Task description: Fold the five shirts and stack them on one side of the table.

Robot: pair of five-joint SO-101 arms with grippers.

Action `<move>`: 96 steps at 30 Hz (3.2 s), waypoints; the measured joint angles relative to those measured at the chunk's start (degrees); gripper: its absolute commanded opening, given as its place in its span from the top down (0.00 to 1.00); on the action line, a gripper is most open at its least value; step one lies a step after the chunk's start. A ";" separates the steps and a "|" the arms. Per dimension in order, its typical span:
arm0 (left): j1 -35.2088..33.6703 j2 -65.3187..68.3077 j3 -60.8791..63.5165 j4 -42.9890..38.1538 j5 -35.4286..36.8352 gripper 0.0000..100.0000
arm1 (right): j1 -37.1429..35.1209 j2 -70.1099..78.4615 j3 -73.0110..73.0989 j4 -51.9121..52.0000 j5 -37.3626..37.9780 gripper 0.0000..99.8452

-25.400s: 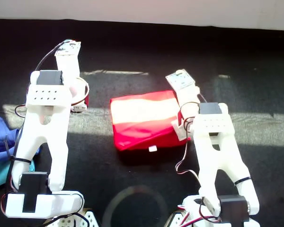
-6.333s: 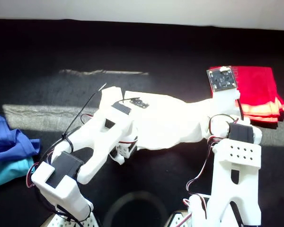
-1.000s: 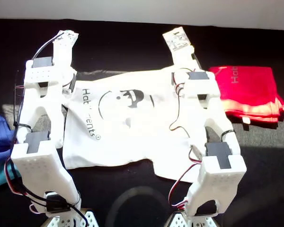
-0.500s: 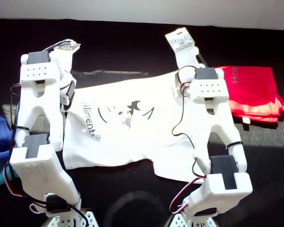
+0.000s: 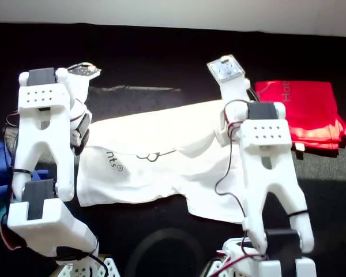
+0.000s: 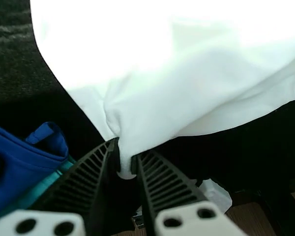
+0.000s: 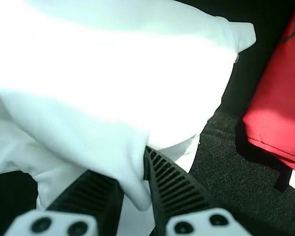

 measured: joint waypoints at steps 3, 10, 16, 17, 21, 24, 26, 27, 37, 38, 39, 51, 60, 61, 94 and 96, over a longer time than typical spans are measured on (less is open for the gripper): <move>0.00 -6.07 10.29 -3.87 0.00 0.98 | 0.09 -11.52 12.48 -3.87 0.00 0.99; 0.18 -20.48 30.42 -9.58 0.00 0.98 | 1.67 -34.81 31.74 -3.08 0.00 0.99; 0.18 -25.85 38.95 -13.71 0.00 0.98 | 4.31 -43.52 38.59 2.11 4.04 0.99; 0.18 -25.93 39.91 -14.33 0.00 0.98 | 4.84 -44.48 39.30 2.73 4.75 0.99; 0.18 -25.93 42.46 -15.30 0.00 0.98 | 7.38 -48.62 41.67 5.98 8.44 0.99; 0.18 -25.93 43.52 -15.30 0.00 0.98 | 9.05 -50.90 44.84 6.77 11.60 0.99; 0.18 -25.93 43.69 -16.00 0.00 0.98 | 9.49 -52.31 47.47 6.77 13.27 0.99; 0.18 -25.93 43.69 -16.53 0.00 0.98 | 9.58 -53.01 48.70 6.77 13.80 0.99; 0.18 -25.93 43.69 -17.58 -0.53 0.94 | 9.76 -56.97 52.66 4.22 14.59 0.85; 0.18 -25.93 43.69 -17.58 -1.05 0.92 | 9.76 -56.97 52.66 4.22 14.59 0.81; 0.18 -25.93 43.69 -17.41 -1.49 0.89 | 9.76 -57.14 52.66 4.22 14.59 0.77; 0.18 -26.64 41.05 -13.71 -1.85 0.83 | 8.09 -57.32 41.41 13.54 14.59 0.73; -1.85 -26.64 24.18 -9.32 -1.85 1.00 | 8.00 -57.14 24.79 10.20 14.59 0.94; -1.85 -26.64 24.00 -10.20 -1.85 0.97 | 7.91 -56.26 24.79 8.18 14.59 1.00; -0.09 39.21 -29.63 -15.12 12.40 0.99 | 1.49 45.89 -19.43 -27.87 1.58 0.99; -0.09 43.60 -37.54 -12.13 12.40 0.99 | 1.49 48.88 -24.00 -27.87 1.58 0.99</move>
